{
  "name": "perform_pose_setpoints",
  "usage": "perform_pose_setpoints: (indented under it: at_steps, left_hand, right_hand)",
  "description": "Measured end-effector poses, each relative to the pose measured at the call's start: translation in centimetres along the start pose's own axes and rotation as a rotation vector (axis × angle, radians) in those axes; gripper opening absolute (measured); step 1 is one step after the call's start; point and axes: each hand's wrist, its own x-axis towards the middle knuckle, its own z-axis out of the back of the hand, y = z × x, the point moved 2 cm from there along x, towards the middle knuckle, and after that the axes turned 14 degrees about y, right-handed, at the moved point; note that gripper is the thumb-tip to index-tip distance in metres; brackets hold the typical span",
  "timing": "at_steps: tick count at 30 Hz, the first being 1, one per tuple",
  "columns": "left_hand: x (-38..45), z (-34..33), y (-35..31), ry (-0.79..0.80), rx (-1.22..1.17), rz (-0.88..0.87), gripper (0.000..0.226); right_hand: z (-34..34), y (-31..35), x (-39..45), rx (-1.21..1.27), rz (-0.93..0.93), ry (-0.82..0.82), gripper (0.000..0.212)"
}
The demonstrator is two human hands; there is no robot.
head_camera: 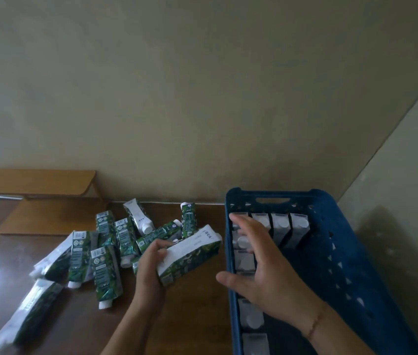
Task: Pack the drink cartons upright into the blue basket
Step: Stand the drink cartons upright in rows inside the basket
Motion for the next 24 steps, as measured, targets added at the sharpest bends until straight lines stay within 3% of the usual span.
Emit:
perform_pose_setpoints:
  at_steps: [2,4,6,8,11,14,16,19,22,24]
  left_hand:
    - [-0.6,0.3,-0.7,0.028,-0.173,-0.007,0.014]
    - [-1.1,-0.4,-1.5,0.135,-0.298,0.007,0.026]
    - [-1.2,-1.6,-2.0,0.258,-0.321,0.033,0.046]
    - [-1.2,-2.9,-2.3,0.359,-0.231,0.085,0.051]
    - [-0.9,-4.9,-2.3,0.321,-0.097,0.162,0.041]
    - [-0.4,-6.6,-1.5,0.227,0.386,0.067,0.039]
    - [-0.4,-7.7,0.0,0.249,0.569,0.05,0.025]
    - [0.0,-8.6,3.4,0.302,0.614,0.14,0.064]
    - [0.6,-8.5,5.6,0.285,0.472,0.157,0.065]
    - [0.7,-8.3,6.0,0.261,0.452,0.154,0.064]
  right_hand:
    - [-0.3,0.1,0.5,-0.085,-0.033,0.006,0.085]
    - [-0.6,0.3,0.9,-0.043,0.01,0.035,0.086]
    - [-0.7,0.6,1.1,0.145,0.076,0.093,0.079]
    - [-0.7,0.9,0.7,0.31,0.156,0.103,0.061]
    - [0.4,0.8,-0.7,0.468,0.224,-0.089,0.046]
    - [2.4,-1.7,-2.2,0.704,0.176,-0.417,0.033]
    - [4.0,-4.2,-2.8,0.825,0.045,-0.647,0.018]
    - [5.9,-7.1,-2.8,0.669,-0.241,-0.763,0.011]
    - [6.2,-9.5,-1.6,0.221,-0.506,-0.604,0.029]
    - [5.2,-11.3,-0.3,0.14,-0.581,-0.456,0.04]
